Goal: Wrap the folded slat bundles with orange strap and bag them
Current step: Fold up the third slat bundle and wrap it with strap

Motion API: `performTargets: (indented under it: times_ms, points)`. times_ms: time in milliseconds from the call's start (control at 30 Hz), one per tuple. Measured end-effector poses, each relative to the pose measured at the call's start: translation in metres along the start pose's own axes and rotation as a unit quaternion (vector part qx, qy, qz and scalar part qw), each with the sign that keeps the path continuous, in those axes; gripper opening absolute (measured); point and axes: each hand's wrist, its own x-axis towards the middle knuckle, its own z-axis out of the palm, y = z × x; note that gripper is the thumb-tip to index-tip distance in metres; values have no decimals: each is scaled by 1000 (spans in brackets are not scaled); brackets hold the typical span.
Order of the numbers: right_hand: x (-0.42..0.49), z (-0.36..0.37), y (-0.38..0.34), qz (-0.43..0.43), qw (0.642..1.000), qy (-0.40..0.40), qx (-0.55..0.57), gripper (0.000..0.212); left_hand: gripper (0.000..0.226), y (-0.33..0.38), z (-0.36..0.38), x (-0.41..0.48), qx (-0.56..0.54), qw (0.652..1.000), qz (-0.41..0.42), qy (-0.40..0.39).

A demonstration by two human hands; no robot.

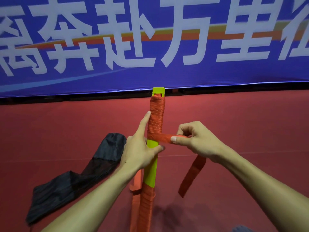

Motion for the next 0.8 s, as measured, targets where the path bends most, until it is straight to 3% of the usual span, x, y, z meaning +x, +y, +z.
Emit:
performTargets:
  times_ms: [200, 367, 500, 633, 800]
  points:
    - [-1, 3, -1, 26, 999, 18, 24, 35, 116, 2, -2, 1, 0, 1000, 5, 3]
    - [-1, 6, 6, 7, 998, 47, -28, 26, 108, 1, 0, -1, -37, 999, 13, 11]
    - [1, 5, 11, 9, 997, 72, -15, 22, 99, -2, 4, 0, -142, 990, -9, -7]
    - [3, 6, 10, 9, 996, 89, -13, 23, 84, 4, 7, -1, -297, 953, -21, -58]
    - [2, 1, 11, -8, 990, 128, 64, 19, 61, 11, 7, -5, -365, 927, -7, -85]
